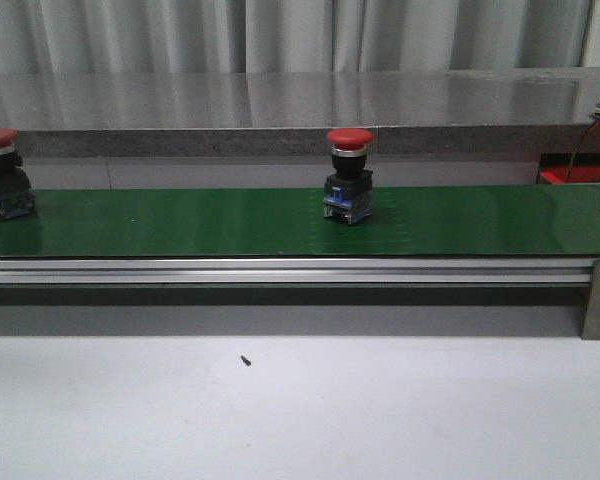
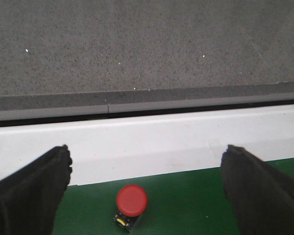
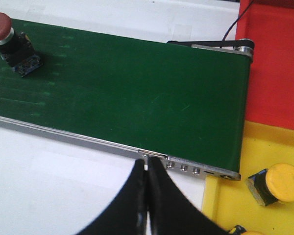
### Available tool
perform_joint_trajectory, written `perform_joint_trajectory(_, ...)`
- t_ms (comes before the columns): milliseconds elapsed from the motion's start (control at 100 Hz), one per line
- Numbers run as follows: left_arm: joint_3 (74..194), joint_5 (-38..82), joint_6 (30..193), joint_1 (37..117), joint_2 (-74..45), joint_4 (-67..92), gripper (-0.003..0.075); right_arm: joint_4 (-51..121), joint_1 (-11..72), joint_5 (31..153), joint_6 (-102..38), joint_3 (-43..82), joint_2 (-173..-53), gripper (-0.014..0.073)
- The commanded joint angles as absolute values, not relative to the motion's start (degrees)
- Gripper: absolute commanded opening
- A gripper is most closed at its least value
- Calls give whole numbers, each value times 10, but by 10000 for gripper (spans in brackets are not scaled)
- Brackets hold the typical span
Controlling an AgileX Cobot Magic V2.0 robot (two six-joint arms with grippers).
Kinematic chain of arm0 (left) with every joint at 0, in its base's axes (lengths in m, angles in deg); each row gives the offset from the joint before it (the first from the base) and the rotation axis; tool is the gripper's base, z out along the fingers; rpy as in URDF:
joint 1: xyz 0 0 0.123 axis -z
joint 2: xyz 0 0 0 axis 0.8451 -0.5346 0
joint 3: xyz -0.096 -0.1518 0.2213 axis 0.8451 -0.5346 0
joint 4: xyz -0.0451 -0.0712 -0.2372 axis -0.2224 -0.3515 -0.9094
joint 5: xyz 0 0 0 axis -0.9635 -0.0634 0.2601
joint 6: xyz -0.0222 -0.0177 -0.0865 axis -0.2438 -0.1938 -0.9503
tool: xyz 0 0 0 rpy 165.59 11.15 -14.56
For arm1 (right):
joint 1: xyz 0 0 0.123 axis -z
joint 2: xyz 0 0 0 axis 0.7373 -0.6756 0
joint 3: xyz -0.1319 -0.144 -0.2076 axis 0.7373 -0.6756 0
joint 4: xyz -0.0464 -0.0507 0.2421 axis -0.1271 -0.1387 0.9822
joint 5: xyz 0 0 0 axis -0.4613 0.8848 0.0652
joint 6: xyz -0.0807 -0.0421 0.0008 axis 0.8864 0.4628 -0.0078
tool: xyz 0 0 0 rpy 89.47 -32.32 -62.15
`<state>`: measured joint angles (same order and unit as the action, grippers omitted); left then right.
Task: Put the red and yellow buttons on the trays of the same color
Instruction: 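Set the second red button on the belt and open the left gripper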
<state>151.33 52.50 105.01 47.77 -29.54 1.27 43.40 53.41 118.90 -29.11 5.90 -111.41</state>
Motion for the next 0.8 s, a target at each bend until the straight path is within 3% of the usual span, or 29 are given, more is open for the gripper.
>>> perform_joint_trajectory(0,1471,451,1077,480,-227,-18,608,445,533,1160,-285,78,-1105,-69)
perform_joint_trajectory(120,1371,402,1104,480,-146,-18,579,445,533,1160,-285,78,-1105,-69)
perform_joint_trajectory(270,1251,363,1107,480,-53,-18,454,445,533,1160,-285,78,-1105,-69)
perform_joint_trajectory(580,1115,351,1131,480,71,-28,-21,469,533,1160,-285,78,-1105,-69)
perform_joint_trajectory(790,1102,349,1131,480,84,-33,-20,476,533,1133,-285,78,-1105,-43)
